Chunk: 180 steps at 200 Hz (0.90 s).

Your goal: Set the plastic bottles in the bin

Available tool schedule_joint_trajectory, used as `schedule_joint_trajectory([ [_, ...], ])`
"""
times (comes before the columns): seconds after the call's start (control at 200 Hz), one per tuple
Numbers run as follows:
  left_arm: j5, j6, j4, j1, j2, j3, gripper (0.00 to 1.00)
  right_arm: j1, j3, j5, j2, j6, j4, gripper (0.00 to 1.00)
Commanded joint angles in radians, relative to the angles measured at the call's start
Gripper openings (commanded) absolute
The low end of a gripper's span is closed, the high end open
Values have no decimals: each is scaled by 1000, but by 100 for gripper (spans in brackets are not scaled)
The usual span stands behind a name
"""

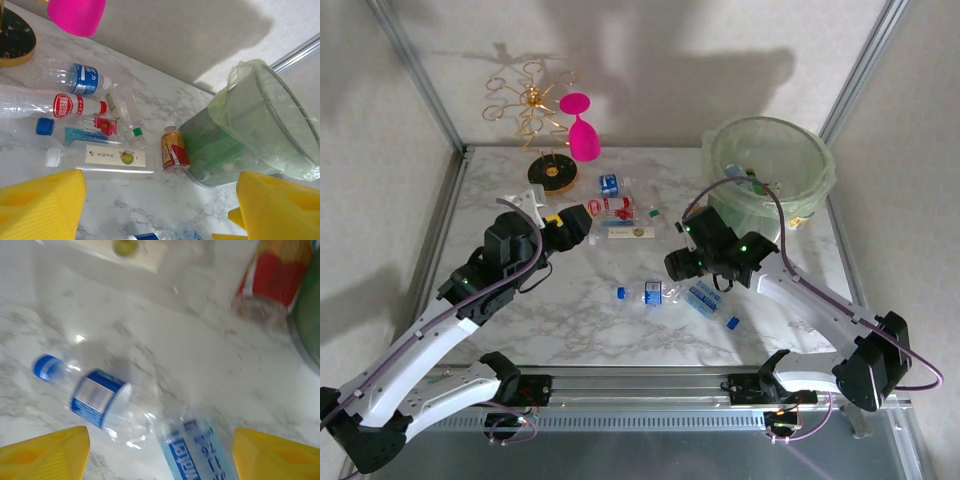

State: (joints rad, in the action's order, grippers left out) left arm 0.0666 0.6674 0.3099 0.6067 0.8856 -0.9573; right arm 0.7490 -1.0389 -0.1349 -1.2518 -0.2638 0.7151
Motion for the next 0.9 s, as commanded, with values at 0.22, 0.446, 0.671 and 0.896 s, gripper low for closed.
schedule_joint_trajectory([
  [0.22, -60, 28, 15, -6, 4, -15, 79, -48, 209, -27, 72, -134, -184, 90],
  [0.446, -66, 24, 16, -6, 5, -6, 79, -76, 259, 31, 26, -140, -202, 93],
  [0.671, -102, 38, -9, -6, 24, 12, 79, -76, 266, -11, -4, -182, -203, 94],
  [0.896, -105, 28, -14, -6, 34, 15, 79, -72, 298, 31, -32, -225, -230, 90],
])
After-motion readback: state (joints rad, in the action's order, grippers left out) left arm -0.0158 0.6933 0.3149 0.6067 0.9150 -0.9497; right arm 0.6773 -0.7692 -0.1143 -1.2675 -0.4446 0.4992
